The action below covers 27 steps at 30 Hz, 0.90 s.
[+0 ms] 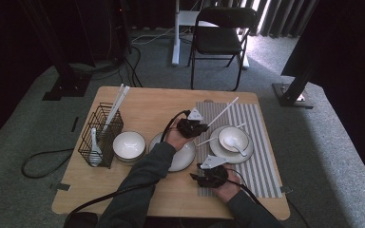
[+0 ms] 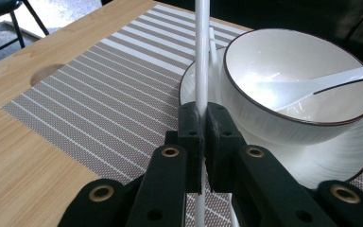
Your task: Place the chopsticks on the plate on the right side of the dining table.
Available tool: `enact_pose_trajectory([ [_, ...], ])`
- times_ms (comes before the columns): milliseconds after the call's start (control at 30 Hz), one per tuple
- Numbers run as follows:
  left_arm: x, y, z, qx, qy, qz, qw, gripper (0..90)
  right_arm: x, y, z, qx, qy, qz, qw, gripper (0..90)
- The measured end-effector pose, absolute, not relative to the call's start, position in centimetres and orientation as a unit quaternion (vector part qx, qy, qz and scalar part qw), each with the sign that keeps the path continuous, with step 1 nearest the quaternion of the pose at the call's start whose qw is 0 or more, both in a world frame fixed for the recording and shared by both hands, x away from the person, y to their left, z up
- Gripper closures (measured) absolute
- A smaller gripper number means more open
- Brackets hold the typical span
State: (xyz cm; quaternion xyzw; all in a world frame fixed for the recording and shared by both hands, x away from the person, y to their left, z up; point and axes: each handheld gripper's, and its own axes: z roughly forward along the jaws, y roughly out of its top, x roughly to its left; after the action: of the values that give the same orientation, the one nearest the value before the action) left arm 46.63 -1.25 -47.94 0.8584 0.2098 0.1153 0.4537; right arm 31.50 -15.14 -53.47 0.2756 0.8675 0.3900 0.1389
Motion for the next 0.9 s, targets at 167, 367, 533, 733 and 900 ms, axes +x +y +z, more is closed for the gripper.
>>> enact_pose_trajectory([
  [167, 46.71, -1.50, -47.91, 0.857, 0.209, 0.113, 0.457, 86.4, 31.48, -15.14, -53.49, 0.275, 0.867, 0.391, 0.139, 49.1],
  [367, 46.94, -1.55, -48.02, 0.856, 0.213, 0.110, 0.459, 86.4, 31.46, -15.08, -53.53, 0.276, 0.868, 0.390, 0.138, 49.1],
  [533, 47.06, -1.75, -48.05, 0.855, 0.214, 0.110, 0.459, 86.4, 31.46, -15.05, -53.59, 0.276, 0.868, 0.389, 0.136, 49.1],
  [733, 47.24, -1.93, -48.12, 0.855, 0.216, 0.108, 0.459, 86.4, 31.46, -15.05, -53.61, 0.277, 0.868, 0.388, 0.136, 49.1],
  [900, 47.31, -2.16, -48.57, 0.857, 0.217, 0.104, 0.455, 86.3, 31.45, -15.03, -53.64, 0.276, 0.869, 0.388, 0.136, 49.1],
])
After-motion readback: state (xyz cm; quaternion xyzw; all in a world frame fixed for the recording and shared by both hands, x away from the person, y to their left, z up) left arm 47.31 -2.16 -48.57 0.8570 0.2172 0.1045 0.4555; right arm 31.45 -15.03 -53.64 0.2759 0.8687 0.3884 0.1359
